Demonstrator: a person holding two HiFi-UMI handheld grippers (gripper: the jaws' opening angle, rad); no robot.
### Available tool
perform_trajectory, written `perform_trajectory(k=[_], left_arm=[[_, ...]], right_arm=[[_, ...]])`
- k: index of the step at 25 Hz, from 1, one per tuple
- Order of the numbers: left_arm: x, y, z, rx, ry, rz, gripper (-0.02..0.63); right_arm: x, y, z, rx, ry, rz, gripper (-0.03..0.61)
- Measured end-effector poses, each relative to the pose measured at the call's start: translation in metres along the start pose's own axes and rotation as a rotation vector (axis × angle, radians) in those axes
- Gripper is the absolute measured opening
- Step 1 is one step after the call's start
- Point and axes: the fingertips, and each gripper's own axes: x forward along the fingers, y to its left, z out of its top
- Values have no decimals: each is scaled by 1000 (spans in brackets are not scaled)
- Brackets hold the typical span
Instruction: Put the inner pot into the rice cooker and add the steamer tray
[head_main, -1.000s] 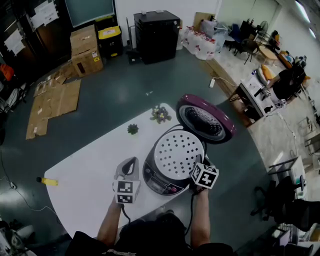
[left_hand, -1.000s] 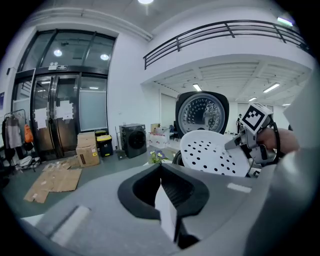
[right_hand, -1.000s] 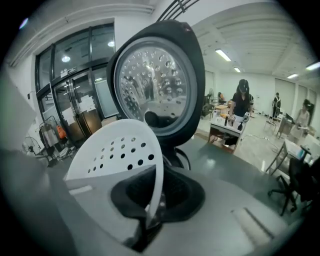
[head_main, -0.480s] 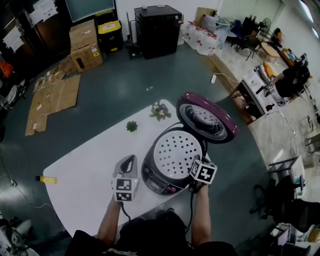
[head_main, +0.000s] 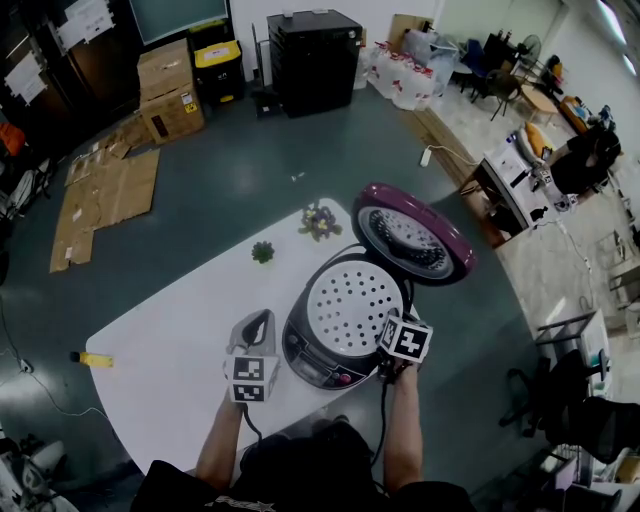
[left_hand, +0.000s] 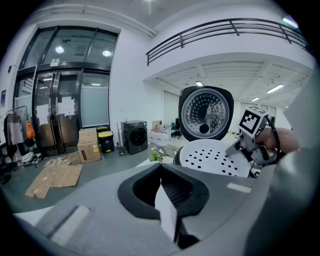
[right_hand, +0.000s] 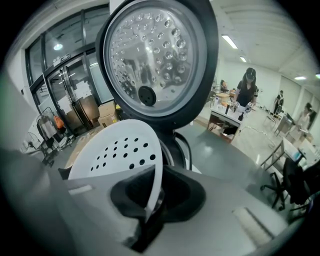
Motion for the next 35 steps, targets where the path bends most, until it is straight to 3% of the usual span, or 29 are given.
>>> perform_trajectory(k=[11,14,25,35], left_arm=[[-9,5,2,-6,-7,22,11],[-14,5,6,-6,-16,22,11],[-40,-1,24,16,-88,-4,11],[-91,2,40,80,-158,-26,11]], right_arm=[[-6,7,7,27,-66,64,197],[-11,7,8,34,-81,67,218],[-64,18,18,-33,-210,77,218],[-142,66,9,-120,-387,129,218]])
